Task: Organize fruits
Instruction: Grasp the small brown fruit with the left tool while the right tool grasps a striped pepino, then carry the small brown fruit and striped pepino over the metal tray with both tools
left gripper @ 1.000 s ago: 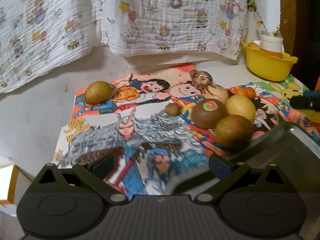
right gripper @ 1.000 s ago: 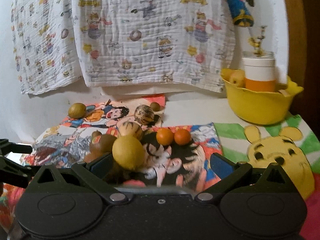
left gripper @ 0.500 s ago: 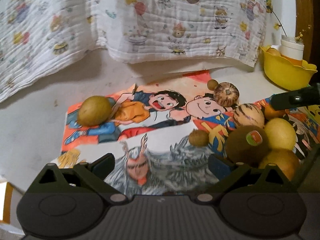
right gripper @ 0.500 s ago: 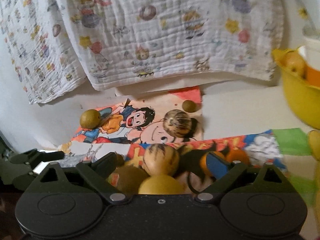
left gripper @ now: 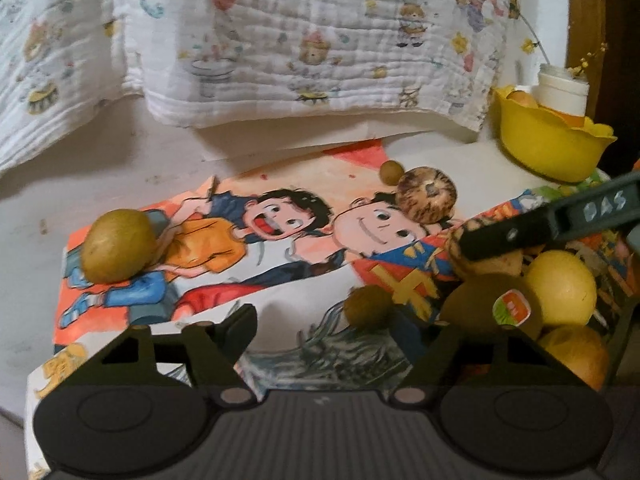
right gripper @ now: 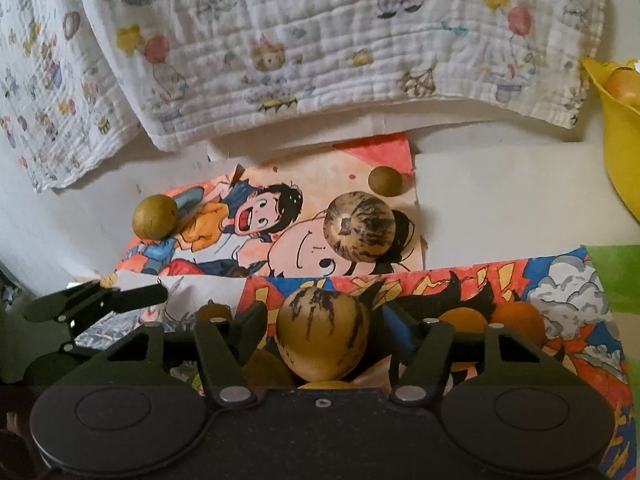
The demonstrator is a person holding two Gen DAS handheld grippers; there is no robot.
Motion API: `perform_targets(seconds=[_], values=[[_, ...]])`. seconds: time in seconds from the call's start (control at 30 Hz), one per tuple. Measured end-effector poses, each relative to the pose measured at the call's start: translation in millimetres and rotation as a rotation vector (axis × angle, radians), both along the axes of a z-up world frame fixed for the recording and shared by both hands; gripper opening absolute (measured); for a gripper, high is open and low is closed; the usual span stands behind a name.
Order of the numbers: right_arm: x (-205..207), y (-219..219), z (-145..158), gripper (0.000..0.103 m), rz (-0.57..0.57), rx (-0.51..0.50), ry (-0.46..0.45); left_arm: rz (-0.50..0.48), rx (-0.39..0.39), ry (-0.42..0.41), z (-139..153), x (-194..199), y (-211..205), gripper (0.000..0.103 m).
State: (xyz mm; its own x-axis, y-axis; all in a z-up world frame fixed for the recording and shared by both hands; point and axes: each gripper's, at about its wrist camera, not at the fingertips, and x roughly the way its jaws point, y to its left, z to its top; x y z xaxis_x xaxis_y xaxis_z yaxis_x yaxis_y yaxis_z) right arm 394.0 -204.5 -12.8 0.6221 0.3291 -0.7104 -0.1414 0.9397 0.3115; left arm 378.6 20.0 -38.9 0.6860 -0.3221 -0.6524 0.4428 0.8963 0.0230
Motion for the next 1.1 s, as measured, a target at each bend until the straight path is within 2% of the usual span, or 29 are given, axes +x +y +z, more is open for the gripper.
perform_targets(seconds=[0.13,0.23,0.37,0.5,0.53,0.67,0.87,1.1], values=[[3,2,-10,0.064,-0.003,-0.006,0.032,-0.027,-0.016,0.006,-2,5,-6,0.063],[2,3,-11,0.062,0.002,-0.012,0.019,-0.032,-0.032,0.03,-4,9,-8,0.054],[2,5,-12,0.057,0.011,-0.014,0.011,-0.044,-0.03,0.026,-7,7,-10,0.046],[2,5,-12,0.056,0.01,-0.011,-0.005,-0.045,-0.042,0.029,-7,7,-10,0.034],[2,5,-12,0.056,0.01,-0.013,-0.011,-0.05,-0.048,0.033,-7,7,-10,0.027],[-1,6,-13,0.056,0.01,-0.014,-0.036,-0.05,-0.019,0.023,-4,4,-14,0.027],[-5,3,-9,0.055,-0.008,0.004,-0.053,-0.018,-0.034,0.026,7,-5,-6,0.027],[-27,2,21,0.055,0.005,0.004,-0.155,0.043,-0.054,0.017,23,-27,3,0.027]])
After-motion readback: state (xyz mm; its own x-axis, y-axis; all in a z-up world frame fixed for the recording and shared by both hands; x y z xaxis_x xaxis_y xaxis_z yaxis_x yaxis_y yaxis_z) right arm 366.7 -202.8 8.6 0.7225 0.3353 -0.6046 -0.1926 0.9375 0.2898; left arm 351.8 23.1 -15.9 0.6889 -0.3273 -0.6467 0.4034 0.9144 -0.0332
